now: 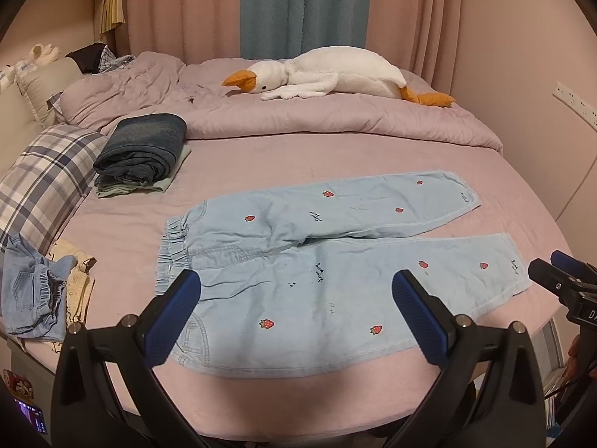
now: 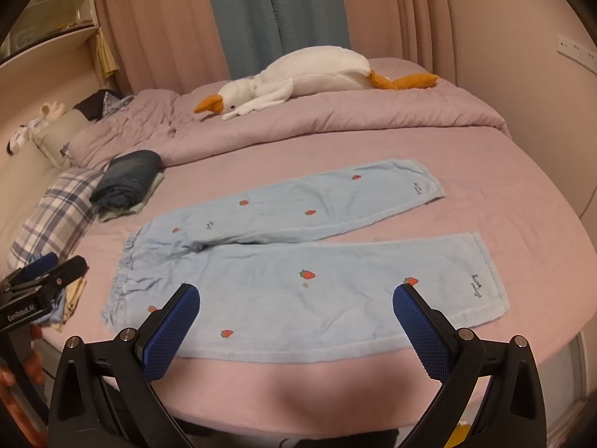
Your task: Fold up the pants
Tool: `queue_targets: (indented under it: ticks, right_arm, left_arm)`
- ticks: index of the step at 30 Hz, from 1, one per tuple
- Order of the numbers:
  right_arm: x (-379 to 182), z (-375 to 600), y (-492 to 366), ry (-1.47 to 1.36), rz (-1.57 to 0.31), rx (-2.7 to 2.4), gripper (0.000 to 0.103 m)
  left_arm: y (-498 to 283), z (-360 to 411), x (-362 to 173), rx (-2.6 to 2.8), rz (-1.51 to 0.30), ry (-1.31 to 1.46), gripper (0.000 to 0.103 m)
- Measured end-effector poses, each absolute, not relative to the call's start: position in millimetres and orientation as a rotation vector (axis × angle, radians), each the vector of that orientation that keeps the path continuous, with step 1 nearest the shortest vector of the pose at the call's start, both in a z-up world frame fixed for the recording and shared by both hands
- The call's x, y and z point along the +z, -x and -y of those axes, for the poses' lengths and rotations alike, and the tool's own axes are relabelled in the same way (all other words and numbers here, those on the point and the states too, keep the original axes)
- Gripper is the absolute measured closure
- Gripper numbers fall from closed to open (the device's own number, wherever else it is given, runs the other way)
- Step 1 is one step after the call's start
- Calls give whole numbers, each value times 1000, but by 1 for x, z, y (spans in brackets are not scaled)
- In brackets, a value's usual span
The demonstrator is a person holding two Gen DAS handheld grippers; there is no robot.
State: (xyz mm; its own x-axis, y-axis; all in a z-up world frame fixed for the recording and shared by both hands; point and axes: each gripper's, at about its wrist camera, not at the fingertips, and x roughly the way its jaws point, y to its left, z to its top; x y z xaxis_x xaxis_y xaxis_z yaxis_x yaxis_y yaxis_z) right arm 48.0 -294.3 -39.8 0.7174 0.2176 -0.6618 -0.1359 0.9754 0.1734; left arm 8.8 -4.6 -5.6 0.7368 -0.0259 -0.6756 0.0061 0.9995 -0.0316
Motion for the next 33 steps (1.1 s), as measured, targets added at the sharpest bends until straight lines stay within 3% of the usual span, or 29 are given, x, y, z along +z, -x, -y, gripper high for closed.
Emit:
queue_targets:
  ticks: [33]
  right_arm:
    - [-39, 295, -48, -119, -746, 195, 0]
  left_arm:
    - [-10, 9, -8, -27, -746, 25, 1]
